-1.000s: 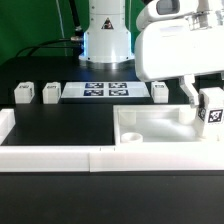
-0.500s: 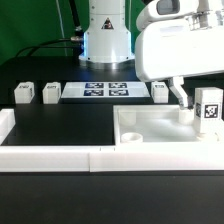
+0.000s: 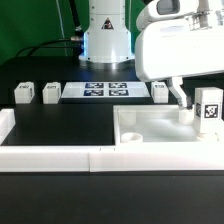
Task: Assemble square table
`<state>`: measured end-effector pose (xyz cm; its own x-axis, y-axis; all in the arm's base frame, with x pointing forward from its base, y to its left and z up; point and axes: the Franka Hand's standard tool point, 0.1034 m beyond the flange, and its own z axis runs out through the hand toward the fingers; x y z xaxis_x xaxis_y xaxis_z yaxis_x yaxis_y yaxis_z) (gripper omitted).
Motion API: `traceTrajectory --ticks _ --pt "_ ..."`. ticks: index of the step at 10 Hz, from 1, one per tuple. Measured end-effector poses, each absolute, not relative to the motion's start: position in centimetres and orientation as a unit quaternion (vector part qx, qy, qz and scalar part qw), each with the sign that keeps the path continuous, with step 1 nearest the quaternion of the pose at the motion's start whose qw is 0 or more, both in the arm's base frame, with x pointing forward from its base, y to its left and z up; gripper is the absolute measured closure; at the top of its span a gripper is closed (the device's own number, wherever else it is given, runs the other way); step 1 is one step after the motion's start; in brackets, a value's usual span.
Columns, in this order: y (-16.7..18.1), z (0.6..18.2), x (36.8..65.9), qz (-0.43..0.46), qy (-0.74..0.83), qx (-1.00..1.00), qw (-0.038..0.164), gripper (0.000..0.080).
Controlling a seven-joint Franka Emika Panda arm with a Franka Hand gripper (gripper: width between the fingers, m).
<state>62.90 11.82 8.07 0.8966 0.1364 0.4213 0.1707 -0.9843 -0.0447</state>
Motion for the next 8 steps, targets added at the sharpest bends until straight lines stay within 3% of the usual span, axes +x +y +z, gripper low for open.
traceTrajectory --ticks 2,4,6,8 --pt "11.7 8.0 62.7 -0.202 -0.078 -0.975 0.040 0.0150" --pt "11.3 9.3 62.3 -0.151 -0.068 -0.986 0.038 0.0150" --pt "10.9 8.7 62.2 -0.138 -0.060 -0.988 0.039 0.0150" --pt "11.1 8.2 62.0 -0.059 -0.057 -0.996 0.037 0.0150"
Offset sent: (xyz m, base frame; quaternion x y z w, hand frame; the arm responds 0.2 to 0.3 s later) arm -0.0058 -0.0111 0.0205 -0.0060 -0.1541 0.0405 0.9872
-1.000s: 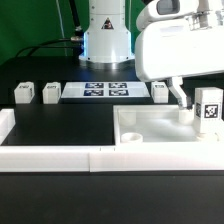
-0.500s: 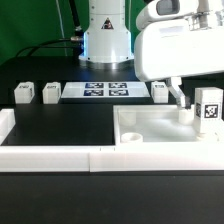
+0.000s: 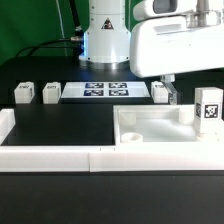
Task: Assemble square table
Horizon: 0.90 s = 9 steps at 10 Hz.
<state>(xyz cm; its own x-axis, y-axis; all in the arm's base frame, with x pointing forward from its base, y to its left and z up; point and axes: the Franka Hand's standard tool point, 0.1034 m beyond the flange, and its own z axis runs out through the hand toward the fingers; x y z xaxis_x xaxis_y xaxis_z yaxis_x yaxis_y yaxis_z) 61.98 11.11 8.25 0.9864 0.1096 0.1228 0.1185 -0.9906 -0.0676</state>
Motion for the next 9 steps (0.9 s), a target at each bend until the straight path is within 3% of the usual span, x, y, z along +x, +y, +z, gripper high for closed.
traceTrajectory --ticks 2,5,7,8,9 --pt "11.5 8.1 62.2 0.009 -0.057 -0.998 0.036 0.0150" --pt "11.5 7.7 63.7 -0.016 -0.061 -0.997 0.038 0.0150" --pt "11.6 7.7 63.8 -0.017 -0.050 -0.998 0.039 0.0412" --pt "11.5 7.7 63.8 -0.017 -0.051 -0.998 0.039 0.0412" --pt "11.5 7.7 63.8 -0.016 -0.029 -0.999 0.039 0.0512"
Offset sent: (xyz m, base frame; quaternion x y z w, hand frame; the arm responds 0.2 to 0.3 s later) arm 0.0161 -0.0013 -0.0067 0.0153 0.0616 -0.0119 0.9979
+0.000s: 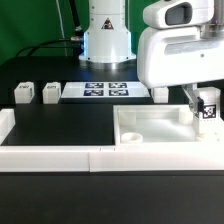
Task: Assemble square table
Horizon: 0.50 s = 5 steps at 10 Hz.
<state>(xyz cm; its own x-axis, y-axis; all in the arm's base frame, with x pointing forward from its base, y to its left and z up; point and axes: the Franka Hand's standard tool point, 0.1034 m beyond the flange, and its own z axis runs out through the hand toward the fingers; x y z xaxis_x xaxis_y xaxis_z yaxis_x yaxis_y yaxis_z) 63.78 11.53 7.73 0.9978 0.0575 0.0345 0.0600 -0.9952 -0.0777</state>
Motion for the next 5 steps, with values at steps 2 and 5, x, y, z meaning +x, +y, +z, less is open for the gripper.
traceTrajectory --ticks 2,5 --pt "11.36 7.70 63.79 -0.013 0.043 -0.998 0.040 0.0512" --pt "11.08 7.58 63.82 -0.008 0.175 -0.984 0.041 0.0512"
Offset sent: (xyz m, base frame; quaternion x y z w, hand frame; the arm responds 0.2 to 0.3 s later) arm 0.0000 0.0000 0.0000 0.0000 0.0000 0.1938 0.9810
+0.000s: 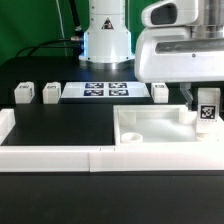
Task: Assemble square table
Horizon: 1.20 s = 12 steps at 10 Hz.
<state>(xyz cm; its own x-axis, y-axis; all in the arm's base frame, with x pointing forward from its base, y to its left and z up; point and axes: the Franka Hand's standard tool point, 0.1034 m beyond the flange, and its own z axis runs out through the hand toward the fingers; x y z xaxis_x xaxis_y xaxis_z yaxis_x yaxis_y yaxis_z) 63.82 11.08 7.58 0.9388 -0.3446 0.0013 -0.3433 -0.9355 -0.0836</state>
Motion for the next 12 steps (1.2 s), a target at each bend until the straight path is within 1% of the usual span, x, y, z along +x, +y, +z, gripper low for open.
traceTrajectory --ticks 1,3,4,6,10,11,12 --pt "10.82 7.54 63.81 -0.002 0.255 -0.966 0.045 0.0512" --pt "10.18 7.35 63.72 0.015 0.387 -0.919 0.067 0.0511" --pt "10.05 7.28 63.67 0.021 0.429 -0.900 0.070 0.0511" --pt "9.95 7.22 63.57 0.027 0.511 -0.857 0.067 0.0510" --pt "9.84 7.18 63.07 0.042 0.651 -0.755 0.066 0.0509" --pt "9.97 7.13 63.00 0.041 0.653 -0.754 0.065 0.0434" --pt "10.02 7.09 62.97 0.040 0.637 -0.767 0.066 0.0434"
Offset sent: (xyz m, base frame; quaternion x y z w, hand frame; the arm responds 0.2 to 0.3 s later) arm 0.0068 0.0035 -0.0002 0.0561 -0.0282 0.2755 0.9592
